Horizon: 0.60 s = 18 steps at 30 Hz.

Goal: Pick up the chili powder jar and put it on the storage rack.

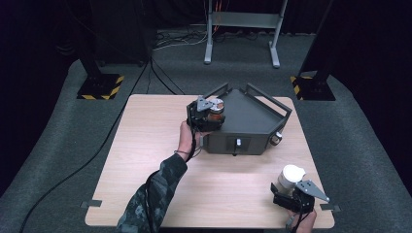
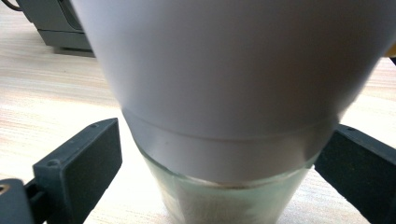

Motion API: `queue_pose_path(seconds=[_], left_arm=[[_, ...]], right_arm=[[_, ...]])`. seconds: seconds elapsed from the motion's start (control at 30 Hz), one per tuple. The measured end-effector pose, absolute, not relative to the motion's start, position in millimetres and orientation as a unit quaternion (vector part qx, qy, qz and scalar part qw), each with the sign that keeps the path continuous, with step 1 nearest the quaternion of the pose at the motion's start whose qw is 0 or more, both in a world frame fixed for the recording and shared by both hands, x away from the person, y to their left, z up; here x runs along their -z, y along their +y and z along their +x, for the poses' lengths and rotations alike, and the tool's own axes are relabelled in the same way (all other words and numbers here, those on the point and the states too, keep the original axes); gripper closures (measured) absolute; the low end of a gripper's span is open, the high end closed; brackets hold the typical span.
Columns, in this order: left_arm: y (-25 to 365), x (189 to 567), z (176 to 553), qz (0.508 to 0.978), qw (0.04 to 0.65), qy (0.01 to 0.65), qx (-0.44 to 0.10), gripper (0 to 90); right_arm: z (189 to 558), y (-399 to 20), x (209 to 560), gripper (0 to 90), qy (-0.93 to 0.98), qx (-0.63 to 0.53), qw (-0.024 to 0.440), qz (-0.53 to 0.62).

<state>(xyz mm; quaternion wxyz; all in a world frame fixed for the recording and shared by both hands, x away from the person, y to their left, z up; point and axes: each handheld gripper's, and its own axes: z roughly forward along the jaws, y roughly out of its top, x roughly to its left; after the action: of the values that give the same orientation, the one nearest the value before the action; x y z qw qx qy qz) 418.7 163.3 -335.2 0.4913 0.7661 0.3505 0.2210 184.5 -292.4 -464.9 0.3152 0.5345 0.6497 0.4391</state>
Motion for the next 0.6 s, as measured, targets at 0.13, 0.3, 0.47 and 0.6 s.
queue_pose_path(seconds=[0.13,0.3,0.47,0.6], left_arm=[[163.1,336.1,419.4,0.766,0.491,0.351,-0.22,31.7],[163.1,336.4,420.2,0.766,0.492,0.351,-0.218,31.7],[163.3,335.9,421.9,0.769,0.49,0.348,-0.217,31.7],[163.8,335.9,422.3,0.77,0.49,0.347,-0.216,31.6]], right_arm=[[184.6,-292.6,464.9,0.1,0.65,-0.439,0.315,0.534],[184.7,-292.6,464.8,0.1,0.65,-0.439,0.314,0.535],[184.7,-292.6,464.8,0.1,0.65,-0.439,0.315,0.534],[184.5,-292.6,464.9,0.0,0.65,-0.439,0.315,0.534]])
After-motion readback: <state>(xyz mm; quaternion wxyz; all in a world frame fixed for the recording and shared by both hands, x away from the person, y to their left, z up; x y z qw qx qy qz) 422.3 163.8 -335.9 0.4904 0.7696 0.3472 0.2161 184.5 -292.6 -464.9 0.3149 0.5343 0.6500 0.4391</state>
